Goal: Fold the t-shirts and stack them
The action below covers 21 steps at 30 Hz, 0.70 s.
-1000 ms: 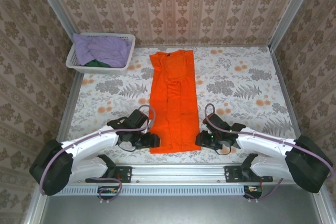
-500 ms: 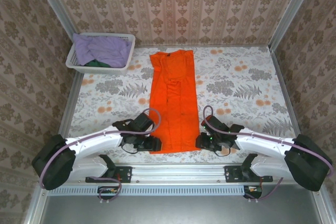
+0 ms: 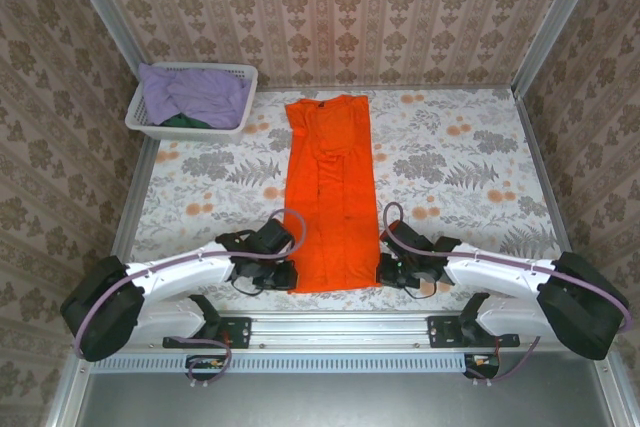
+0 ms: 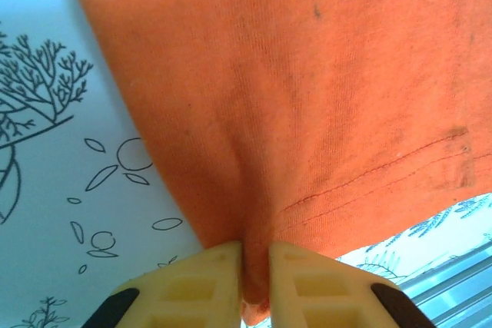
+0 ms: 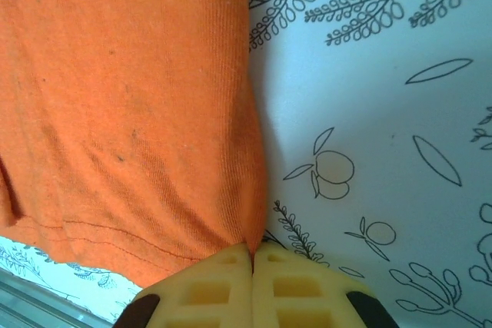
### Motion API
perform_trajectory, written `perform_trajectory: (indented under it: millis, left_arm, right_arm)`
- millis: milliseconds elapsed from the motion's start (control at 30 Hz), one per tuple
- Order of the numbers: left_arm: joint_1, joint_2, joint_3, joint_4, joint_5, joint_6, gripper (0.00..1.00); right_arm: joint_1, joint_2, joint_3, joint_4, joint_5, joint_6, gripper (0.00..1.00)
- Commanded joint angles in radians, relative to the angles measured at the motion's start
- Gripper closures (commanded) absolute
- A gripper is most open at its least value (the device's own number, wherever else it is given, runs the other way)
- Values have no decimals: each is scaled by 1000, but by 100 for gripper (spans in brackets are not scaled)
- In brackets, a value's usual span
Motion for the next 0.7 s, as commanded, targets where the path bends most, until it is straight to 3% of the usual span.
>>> perform_trajectory:
  millis: [0,200,267,500,667]
  left_arm:
    - [-27,-7,-4,-101,-61,-3,85]
    - [-38,-84,-14,-159,-71,-42,56]
    - [-37,-122,-18,-192,-111,-51,52]
    - [-31,-110,-78,-69,-36,-89,51]
    - [-31,-77,-91,-15,-12,-99,58]
  right_arm:
    - [16,-2,6,-61,-4,15,98]
    - [38,-49,-12,-78,-1,58,100]
    - [43,-57,-15,-81,3,66,100]
    - [55,-45,-9,-69,2,72,100]
    - [62,-45,-4,-73,2,73,100]
